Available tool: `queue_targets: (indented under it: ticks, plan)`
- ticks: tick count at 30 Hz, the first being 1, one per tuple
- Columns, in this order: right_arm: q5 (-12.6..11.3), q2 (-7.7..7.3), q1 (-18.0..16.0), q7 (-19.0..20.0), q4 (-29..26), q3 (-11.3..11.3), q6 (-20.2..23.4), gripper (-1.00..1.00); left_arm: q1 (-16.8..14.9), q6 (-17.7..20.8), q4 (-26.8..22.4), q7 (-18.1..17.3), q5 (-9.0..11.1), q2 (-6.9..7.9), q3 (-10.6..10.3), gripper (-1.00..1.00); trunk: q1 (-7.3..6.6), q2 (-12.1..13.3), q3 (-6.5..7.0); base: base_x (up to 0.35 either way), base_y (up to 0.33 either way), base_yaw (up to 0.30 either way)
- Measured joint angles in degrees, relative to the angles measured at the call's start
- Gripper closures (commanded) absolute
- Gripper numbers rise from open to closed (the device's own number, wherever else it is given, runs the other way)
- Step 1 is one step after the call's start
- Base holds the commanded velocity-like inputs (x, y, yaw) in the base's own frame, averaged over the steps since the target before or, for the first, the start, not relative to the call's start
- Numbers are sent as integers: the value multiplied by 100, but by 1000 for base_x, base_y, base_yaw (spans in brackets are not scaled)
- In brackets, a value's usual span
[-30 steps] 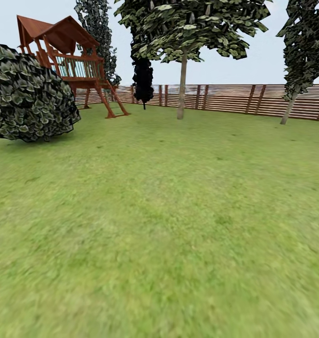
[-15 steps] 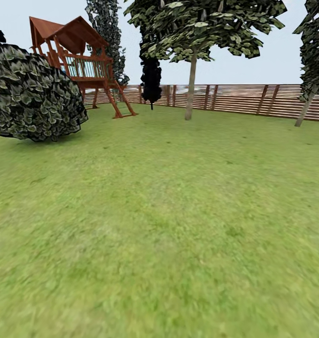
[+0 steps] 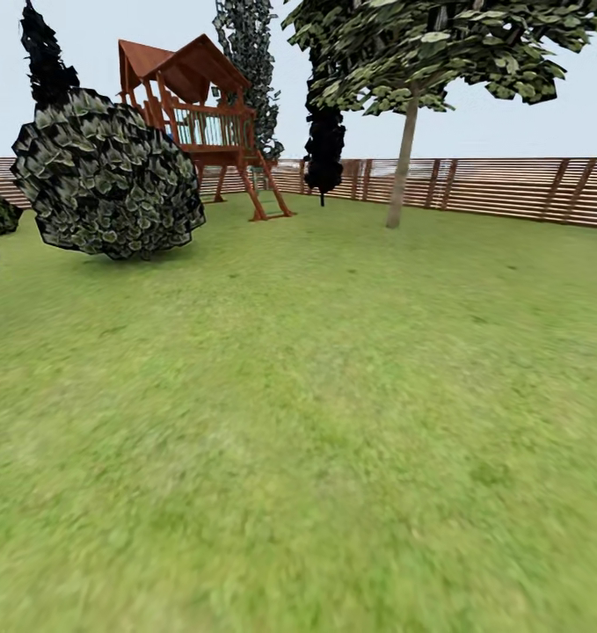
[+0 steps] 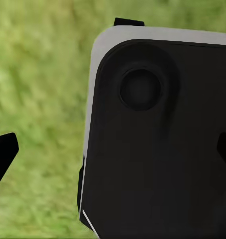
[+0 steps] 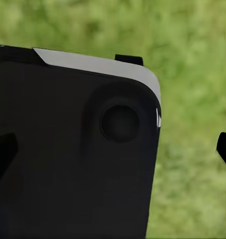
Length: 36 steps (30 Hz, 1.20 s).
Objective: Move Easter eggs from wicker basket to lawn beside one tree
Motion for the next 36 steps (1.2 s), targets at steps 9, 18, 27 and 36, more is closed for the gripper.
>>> queue_targets:
  ticks: [9, 18, 27, 36]
  plan:
    - [0, 0, 2, -1, -1, 0, 1, -100, -2, 0, 1, 0, 1, 0, 0, -100, 0, 0, 0, 324, 0, 7]
    - [0, 3, 1, -1, -1, 0, 1, -100, -1, 0, 1, 0, 1, 0, 0, -100, 0, 0, 0, 324, 0, 0]
    - [0, 3, 1, -1, -1, 0, 1, -100, -1, 0, 1, 0, 1, 0, 0, -100, 0, 0, 0, 324, 0, 0]
    - [0, 3, 1, -1, -1, 0, 1, -100, -1, 0, 1, 0, -1, 0, 0, -100, 0, 0, 0, 324, 0, 0]
